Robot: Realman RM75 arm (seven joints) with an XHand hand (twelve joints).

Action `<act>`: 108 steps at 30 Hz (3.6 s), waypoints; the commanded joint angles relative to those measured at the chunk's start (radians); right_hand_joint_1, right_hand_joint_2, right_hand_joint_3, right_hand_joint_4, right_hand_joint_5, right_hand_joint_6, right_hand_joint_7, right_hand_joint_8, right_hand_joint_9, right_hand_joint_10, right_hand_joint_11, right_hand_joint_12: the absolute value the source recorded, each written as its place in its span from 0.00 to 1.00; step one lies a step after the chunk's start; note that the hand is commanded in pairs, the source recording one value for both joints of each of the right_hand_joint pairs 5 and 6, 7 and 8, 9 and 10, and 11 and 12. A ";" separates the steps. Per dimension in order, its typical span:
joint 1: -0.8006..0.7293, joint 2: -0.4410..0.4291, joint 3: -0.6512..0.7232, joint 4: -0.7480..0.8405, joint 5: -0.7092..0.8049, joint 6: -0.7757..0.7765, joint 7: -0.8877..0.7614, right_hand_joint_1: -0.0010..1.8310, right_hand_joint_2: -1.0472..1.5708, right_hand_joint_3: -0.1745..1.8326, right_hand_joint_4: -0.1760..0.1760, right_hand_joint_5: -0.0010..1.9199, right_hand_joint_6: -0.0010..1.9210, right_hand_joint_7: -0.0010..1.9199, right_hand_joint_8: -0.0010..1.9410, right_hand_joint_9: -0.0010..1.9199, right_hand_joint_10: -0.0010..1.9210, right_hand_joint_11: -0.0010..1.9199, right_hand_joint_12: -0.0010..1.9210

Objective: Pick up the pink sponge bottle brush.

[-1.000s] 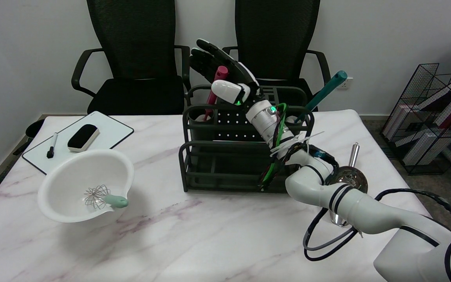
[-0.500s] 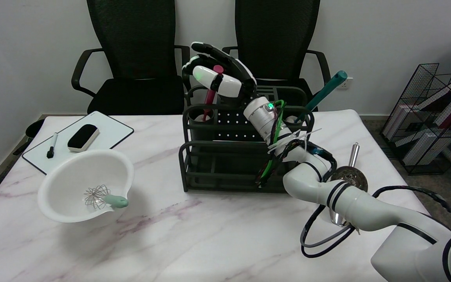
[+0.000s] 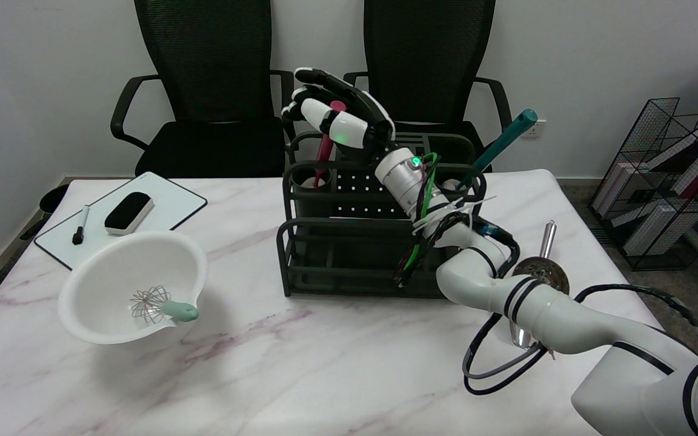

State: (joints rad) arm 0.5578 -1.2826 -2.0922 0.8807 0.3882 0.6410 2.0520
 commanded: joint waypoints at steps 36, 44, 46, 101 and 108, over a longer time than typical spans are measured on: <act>0.010 -0.003 0.001 -0.019 0.002 -0.024 -0.001 0.76 0.78 0.53 0.50 0.78 0.78 0.81 0.80 0.70 0.70 0.58 0.58; 0.006 -0.003 0.000 -0.016 0.002 -0.022 0.000 0.75 0.49 0.72 0.50 0.67 0.67 0.77 0.76 0.68 0.68 0.46 0.46; 0.005 -0.003 -0.001 -0.013 0.002 -0.022 0.000 0.73 0.43 0.74 0.50 0.67 0.67 0.77 0.77 0.68 0.68 0.42 0.42; -0.005 0.004 0.004 0.117 -0.006 -0.140 -0.003 0.63 0.99 0.30 0.50 1.00 1.00 1.00 0.99 0.99 0.99 0.91 0.91; 0.004 0.005 0.002 0.117 -0.006 -0.142 -0.003 0.62 1.00 0.29 0.50 1.00 1.00 1.00 0.99 0.99 0.99 0.91 0.90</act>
State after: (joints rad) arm 0.5553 -1.2830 -2.0904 0.9731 0.3869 0.5375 2.0529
